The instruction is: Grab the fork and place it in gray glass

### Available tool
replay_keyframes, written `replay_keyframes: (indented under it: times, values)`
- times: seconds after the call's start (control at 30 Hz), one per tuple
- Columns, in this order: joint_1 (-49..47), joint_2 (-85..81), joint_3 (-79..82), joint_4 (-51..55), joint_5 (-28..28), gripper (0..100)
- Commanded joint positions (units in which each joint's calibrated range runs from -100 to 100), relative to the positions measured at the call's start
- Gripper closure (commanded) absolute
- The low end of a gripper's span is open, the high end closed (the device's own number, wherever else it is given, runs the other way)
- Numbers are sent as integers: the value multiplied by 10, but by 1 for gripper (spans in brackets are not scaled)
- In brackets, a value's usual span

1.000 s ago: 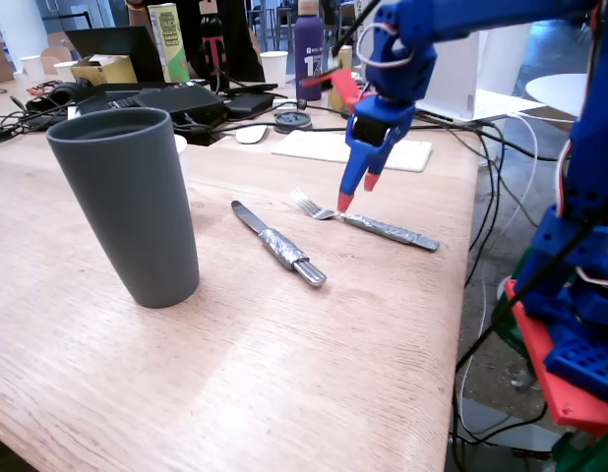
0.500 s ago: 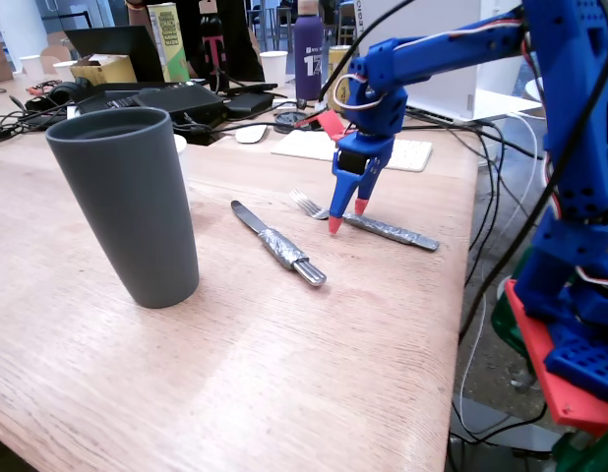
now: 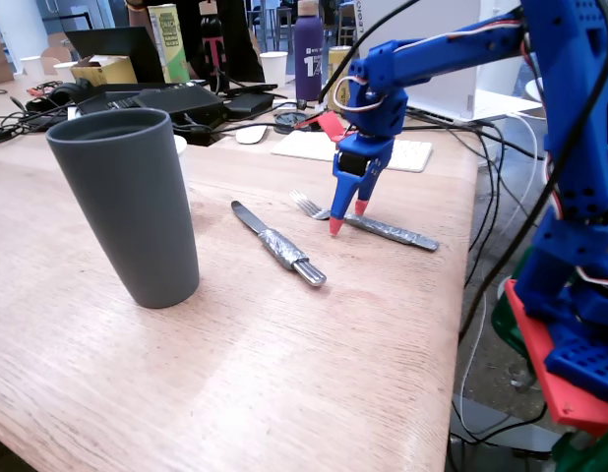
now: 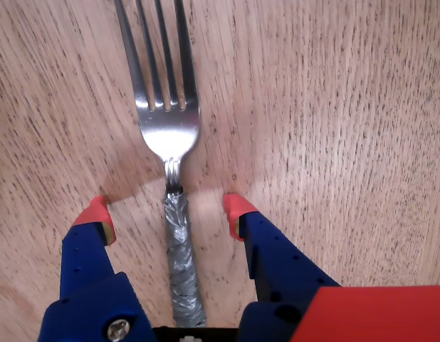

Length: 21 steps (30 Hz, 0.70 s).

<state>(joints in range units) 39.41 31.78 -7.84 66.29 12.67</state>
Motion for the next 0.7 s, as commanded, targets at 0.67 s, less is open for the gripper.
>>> replay_keyframes:
  times: [0.67]
  values:
    - [-17, -49, 84, 3, 0, 100]
